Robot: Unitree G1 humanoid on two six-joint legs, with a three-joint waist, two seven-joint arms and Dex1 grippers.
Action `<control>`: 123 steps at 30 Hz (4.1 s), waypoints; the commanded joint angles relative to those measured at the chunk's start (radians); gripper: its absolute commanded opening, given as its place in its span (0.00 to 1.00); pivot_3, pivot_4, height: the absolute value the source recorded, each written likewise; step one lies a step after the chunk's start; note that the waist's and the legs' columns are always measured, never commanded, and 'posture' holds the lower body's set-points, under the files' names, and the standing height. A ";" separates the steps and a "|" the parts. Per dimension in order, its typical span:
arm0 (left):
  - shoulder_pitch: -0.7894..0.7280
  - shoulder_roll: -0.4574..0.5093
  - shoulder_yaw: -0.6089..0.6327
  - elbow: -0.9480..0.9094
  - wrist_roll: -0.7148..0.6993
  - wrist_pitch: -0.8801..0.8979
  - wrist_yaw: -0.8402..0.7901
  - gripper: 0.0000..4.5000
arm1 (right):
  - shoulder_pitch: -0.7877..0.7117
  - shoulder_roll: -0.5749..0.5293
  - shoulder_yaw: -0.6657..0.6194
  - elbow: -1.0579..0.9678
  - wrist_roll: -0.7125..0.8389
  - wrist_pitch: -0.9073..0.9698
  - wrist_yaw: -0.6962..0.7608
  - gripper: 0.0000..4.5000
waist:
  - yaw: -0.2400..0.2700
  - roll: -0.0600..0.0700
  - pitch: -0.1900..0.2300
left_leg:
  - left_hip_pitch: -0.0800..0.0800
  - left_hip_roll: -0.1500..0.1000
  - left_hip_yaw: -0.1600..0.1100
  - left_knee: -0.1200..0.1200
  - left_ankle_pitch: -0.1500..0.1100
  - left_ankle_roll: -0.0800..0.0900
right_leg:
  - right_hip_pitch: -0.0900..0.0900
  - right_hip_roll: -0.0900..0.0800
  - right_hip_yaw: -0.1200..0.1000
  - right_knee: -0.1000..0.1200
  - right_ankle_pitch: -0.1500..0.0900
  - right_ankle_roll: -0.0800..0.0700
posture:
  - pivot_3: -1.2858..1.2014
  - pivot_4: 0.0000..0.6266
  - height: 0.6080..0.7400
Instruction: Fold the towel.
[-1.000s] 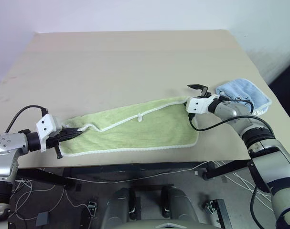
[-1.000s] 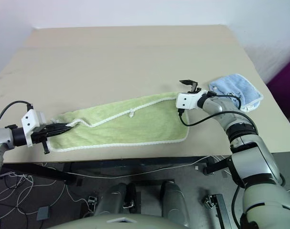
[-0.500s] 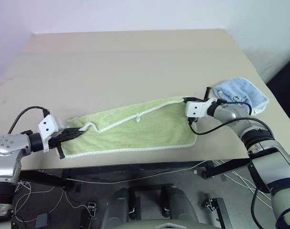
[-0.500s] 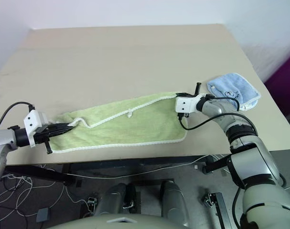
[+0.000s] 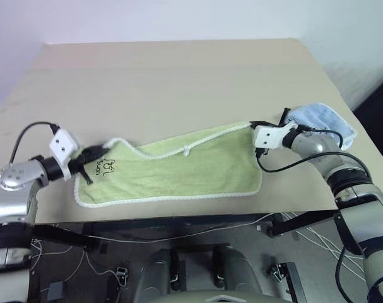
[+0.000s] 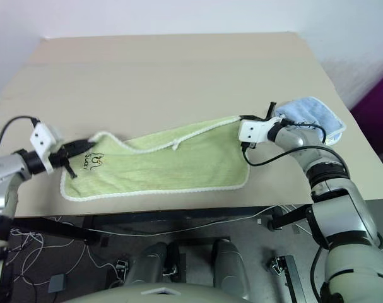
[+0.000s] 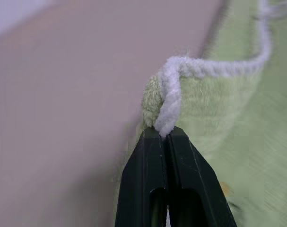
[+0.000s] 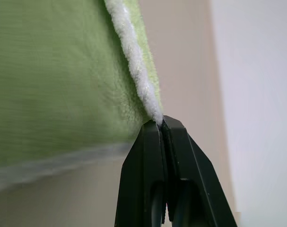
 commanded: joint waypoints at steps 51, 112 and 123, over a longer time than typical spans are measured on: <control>0.242 0.112 0.139 -0.225 -0.092 0.353 -0.036 0.00 | 0.298 -0.171 -0.240 -0.667 0.495 0.594 0.612 0.01 | 0.026 0.000 0.000 | 0.007 -0.001 -0.003 -0.001 -0.005 0.000 | 0.004 -0.006 0.001 0.000 -0.002 -0.004 | 0.52 0.24 1.00; 0.010 -0.042 0.199 0.008 -0.164 0.149 0.042 1.00 | 0.492 0.236 -0.803 -1.096 1.307 1.681 0.019 0.99 | 0.027 -0.002 -0.001 | 0.006 -0.001 -0.003 0.001 -0.004 0.003 | 0.005 -0.003 0.001 0.001 -0.001 -0.001 | 0.52 0.24 1.00; 0.111 -0.136 0.031 -0.312 -0.194 0.271 -0.071 1.00 | 0.541 0.450 -0.918 -1.153 1.557 1.890 -0.352 0.99 | 0.026 -0.001 -0.001 | 0.006 -0.001 -0.003 0.001 -0.004 0.003 | 0.005 -0.002 0.001 0.001 -0.001 -0.001 | 0.52 0.24 1.00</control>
